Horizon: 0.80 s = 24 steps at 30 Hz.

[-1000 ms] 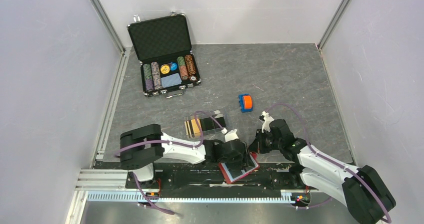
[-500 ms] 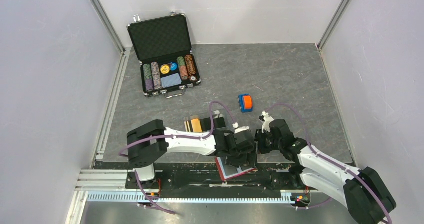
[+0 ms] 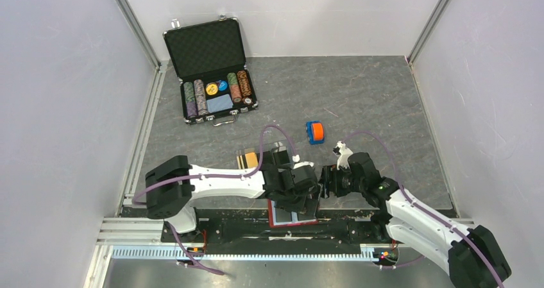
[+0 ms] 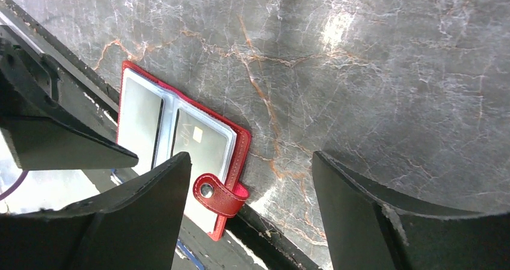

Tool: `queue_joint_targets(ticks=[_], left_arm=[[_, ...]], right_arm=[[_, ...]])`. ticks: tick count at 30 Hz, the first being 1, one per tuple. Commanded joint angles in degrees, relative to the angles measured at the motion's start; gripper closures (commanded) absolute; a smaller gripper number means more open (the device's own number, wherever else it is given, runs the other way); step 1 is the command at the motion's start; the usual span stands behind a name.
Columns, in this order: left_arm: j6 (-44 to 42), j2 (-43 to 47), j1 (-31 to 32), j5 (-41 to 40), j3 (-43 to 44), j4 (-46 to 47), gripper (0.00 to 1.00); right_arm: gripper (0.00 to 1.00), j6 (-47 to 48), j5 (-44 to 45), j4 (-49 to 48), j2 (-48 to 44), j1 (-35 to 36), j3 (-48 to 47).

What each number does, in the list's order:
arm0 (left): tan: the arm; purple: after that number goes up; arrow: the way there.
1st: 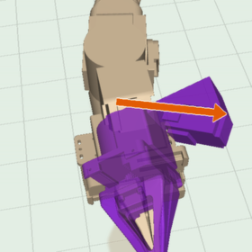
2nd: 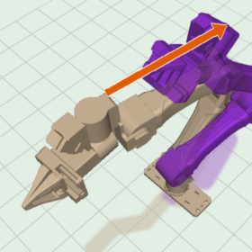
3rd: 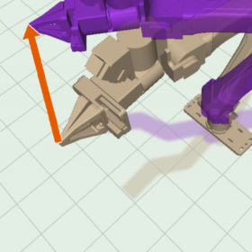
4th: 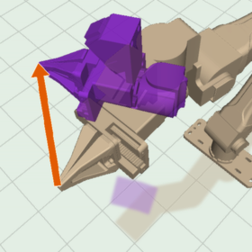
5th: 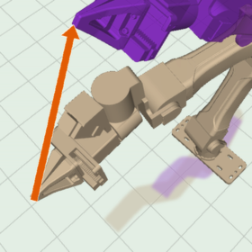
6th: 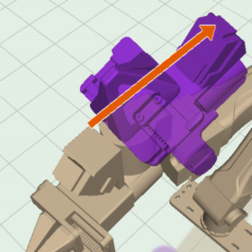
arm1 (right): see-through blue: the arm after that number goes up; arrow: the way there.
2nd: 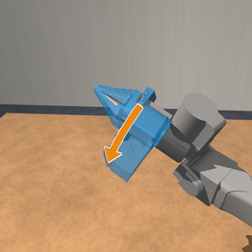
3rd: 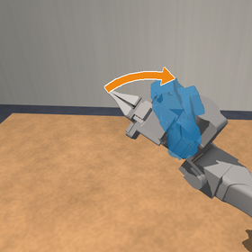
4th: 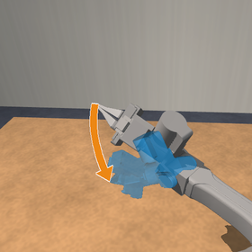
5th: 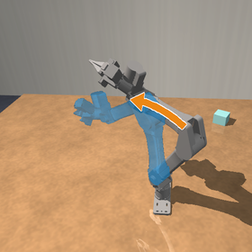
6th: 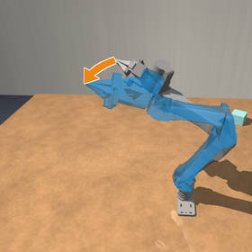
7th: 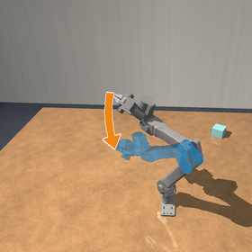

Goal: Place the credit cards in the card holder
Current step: Insert the credit card into the card holder.

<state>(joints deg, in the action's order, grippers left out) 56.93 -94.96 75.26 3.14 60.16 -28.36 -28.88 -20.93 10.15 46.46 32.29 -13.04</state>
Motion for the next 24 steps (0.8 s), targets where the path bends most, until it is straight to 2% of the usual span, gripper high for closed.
queue_joint_targets(ticks=[1,5,10,14,19,24], left_arm=[[-3.2,4.6,-0.7,-0.5,-1.0,-0.6,0.00],[-1.9,7.9,-2.5,0.4,-4.5,0.5,0.00],[1.4,14.6,-7.2,4.1,-14.4,7.1,0.03],[3.7,20.6,-11.6,6.2,-22.3,9.4,0.06],[5.9,29.1,-16.3,6.9,-30.0,7.9,0.08],[8.1,29.7,-17.3,10.9,-35.4,15.0,0.09]], right_arm=[[0.23,0.2,-3.8,1.4,0.9,0.1,0.1],[0.25,-1.2,-7.8,-2.0,1.7,0.1,2.4],[0.30,-1.3,-10.0,-3.9,4.4,0.4,3.8],[0.35,-0.8,-9.8,-4.0,6.9,1.1,3.3],[0.41,0.3,-7.1,-1.8,9.1,3.8,1.6],[0.46,-0.1,-3.8,-1.1,10.4,6.7,0.9]])
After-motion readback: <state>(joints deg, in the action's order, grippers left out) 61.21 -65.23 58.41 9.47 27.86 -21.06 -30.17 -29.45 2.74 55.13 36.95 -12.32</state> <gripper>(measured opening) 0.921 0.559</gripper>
